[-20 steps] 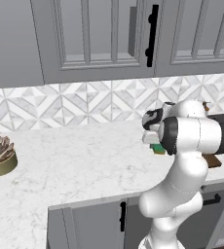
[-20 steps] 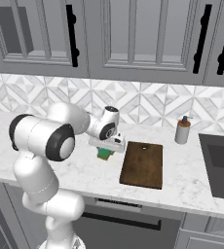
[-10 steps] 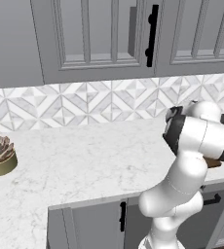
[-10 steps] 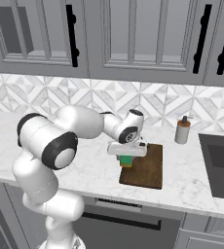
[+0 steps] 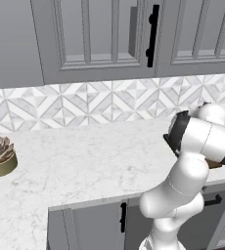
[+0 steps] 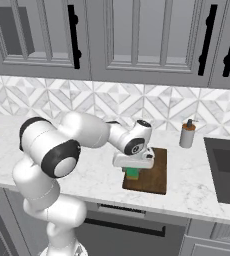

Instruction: Pick up the sponge from the counter and clean the cutting board by briefly scrubbing or pressing down on the cutting board. Once finished, release the sponge.

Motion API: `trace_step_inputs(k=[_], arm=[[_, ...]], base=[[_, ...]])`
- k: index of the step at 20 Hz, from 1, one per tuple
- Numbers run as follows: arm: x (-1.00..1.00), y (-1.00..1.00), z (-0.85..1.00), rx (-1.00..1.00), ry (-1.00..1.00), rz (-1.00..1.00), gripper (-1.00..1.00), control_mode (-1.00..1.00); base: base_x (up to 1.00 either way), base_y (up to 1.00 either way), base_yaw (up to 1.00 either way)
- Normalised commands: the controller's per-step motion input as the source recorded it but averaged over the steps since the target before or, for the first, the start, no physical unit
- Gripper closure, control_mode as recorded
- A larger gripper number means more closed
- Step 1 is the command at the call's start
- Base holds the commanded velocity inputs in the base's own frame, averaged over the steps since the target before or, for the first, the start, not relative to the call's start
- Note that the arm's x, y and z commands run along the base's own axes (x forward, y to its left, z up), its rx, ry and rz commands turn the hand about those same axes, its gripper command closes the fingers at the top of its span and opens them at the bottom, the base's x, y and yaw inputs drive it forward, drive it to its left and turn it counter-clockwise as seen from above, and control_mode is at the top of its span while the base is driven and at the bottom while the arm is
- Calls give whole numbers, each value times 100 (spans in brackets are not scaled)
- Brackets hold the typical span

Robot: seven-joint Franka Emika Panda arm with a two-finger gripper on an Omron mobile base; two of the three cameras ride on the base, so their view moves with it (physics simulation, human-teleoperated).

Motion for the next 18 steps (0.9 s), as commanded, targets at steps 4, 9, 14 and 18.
trace_step_inputs(k=[4, 9, 14, 18], arm=[[-15, -2, -33, 1, -2, -6, 100, -100], [-4, -6, -33, 0, 0, -3, 100, -100], [0, 0, -27, 0, 0, -3, 100, -100], [19, 0, -9, 0, 0, 0, 100, -100]], base=[[0, 0, 0], [0, 0, 0], [0, 0, 0], [0, 0, 0]])
